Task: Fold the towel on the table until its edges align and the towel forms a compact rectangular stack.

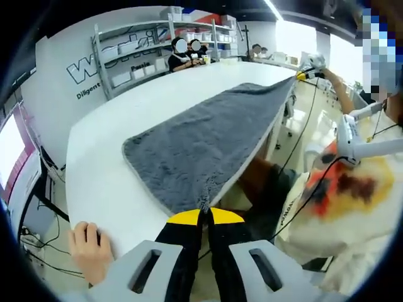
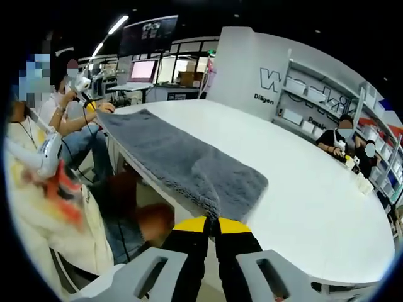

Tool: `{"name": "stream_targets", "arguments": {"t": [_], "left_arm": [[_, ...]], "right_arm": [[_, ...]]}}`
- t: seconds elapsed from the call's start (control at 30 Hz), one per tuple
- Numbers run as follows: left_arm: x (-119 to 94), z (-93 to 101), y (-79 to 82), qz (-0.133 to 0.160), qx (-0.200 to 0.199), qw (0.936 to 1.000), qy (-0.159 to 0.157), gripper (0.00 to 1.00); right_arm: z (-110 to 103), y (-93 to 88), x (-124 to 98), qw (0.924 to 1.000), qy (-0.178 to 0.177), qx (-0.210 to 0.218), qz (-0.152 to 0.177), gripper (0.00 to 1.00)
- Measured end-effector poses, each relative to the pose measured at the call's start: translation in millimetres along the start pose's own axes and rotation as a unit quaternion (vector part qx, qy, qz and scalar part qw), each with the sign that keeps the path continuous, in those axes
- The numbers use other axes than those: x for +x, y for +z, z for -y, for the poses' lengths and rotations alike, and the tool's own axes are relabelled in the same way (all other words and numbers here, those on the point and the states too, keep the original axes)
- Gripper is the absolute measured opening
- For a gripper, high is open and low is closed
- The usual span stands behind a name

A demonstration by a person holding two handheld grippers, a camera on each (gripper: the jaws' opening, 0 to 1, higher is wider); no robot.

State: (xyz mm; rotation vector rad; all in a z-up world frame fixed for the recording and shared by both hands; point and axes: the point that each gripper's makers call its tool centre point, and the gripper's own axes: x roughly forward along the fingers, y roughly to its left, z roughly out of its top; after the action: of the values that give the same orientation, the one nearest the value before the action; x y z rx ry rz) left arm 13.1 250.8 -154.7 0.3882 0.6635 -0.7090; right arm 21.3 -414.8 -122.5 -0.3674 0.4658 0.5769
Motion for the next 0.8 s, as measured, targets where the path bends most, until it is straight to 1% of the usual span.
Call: {"name": "stream_targets", "arguments": {"t": [0.13,0.2,0.27,0.47,0.67,0.8], "left_arm": [[2,-8.1,8.2,0.004,0.000,1.0000,0.003,0.03],[5,-8.3,11.9,0.007,0.000,1.0000,0.004,0.03],[8,-8.9,16.1,0.011,-0.001,0.9999,0.004,0.03],[13,-22.2,26.1,0.020,-0.005,0.9998,0.007,0.03],[20,-34.7,32.4,0.024,-0.013,0.9996,0.007,0.03],[27,-41.1,34.3,0.021,-0.017,0.9996,0.008,0.03]], "right_arm": [[5,7.5,3,1.0000,-0.007,-0.005,0.002,0.00],[8,10.9,5,0.9999,-0.010,-0.004,0.003,0.00],[12,13.0,8,0.9999,-0.013,-0.008,0.001,0.00],[20,16.4,16,0.9997,-0.020,-0.014,-0.002,0.00],[33,21.2,27,0.9994,-0.029,-0.018,-0.003,0.00],[36,19.5,38,0.9991,-0.032,-0.023,-0.013,0.00]]}}
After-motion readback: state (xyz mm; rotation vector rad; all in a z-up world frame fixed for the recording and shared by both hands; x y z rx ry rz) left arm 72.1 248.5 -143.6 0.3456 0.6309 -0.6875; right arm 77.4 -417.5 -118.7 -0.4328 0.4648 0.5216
